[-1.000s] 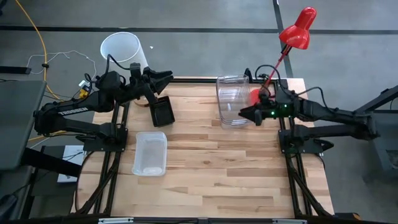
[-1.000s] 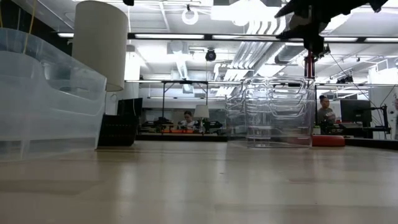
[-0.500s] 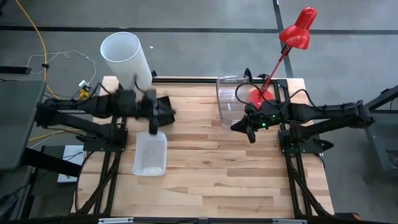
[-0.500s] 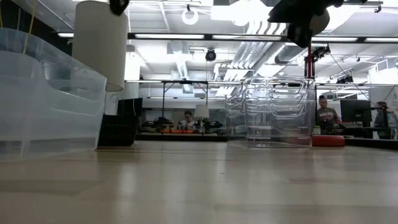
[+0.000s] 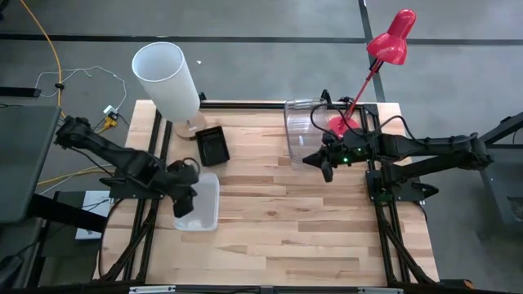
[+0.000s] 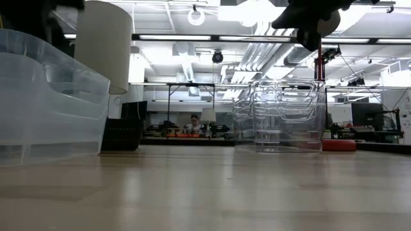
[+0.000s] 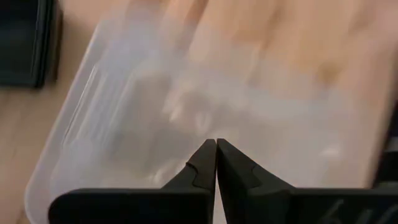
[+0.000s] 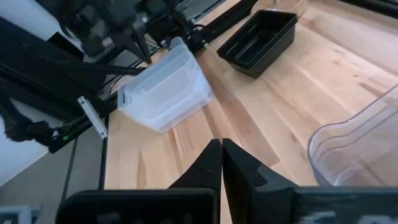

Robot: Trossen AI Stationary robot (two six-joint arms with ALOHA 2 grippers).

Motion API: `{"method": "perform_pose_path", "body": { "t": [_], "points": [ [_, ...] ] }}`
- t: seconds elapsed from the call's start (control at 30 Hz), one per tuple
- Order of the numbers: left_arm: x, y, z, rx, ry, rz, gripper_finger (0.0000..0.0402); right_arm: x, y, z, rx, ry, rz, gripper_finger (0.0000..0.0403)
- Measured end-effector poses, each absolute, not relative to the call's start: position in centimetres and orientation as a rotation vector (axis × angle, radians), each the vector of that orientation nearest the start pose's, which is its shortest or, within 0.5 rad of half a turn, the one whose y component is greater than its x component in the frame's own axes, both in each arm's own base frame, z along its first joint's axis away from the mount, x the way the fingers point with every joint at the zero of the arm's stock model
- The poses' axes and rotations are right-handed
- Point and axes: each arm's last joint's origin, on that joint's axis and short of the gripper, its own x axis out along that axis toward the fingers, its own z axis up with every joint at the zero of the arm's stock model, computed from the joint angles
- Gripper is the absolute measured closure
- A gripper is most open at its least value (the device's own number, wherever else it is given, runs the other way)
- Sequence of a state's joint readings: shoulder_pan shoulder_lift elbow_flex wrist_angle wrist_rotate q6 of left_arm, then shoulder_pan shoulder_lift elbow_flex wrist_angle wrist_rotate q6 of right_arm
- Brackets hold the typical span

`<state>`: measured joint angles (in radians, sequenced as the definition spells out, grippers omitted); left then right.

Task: Stack baskets by color
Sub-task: Move the stacked white bins to the middle left of the table

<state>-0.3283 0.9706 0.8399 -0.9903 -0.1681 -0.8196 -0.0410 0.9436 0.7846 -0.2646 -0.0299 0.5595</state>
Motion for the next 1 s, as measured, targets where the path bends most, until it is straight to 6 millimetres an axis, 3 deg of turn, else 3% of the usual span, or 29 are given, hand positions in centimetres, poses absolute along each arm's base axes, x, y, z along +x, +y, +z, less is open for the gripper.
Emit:
{"method": "perform_pose_path", "body": {
  "t": [0.13, 0.33, 0.63, 1.0],
  "points": [
    [16.0, -4.0, 23.1, -0.447, 1.17, 0.406, 0.0401, 20.4, -0.8, 29.8, 0.563, 0.403, -0.152, 0.0402],
    [17.2, -2.1, 20.8, -0.384, 1.278, 0.497, 0.0401, 20.4, -0.9, 29.8, 0.576, 0.4, -0.164, 0.0402],
    [18.0, 1.3, 20.2, -0.332, 1.279, 0.611, 0.0401, 20.4, -0.9, 29.8, 0.575, 0.395, -0.179, 0.0403],
    [18.2, 5.3, 20.5, -0.448, 1.138, 0.8, 0.0401, 20.4, -0.9, 29.8, 0.571, 0.392, -0.187, 0.0403]
  ]
}}
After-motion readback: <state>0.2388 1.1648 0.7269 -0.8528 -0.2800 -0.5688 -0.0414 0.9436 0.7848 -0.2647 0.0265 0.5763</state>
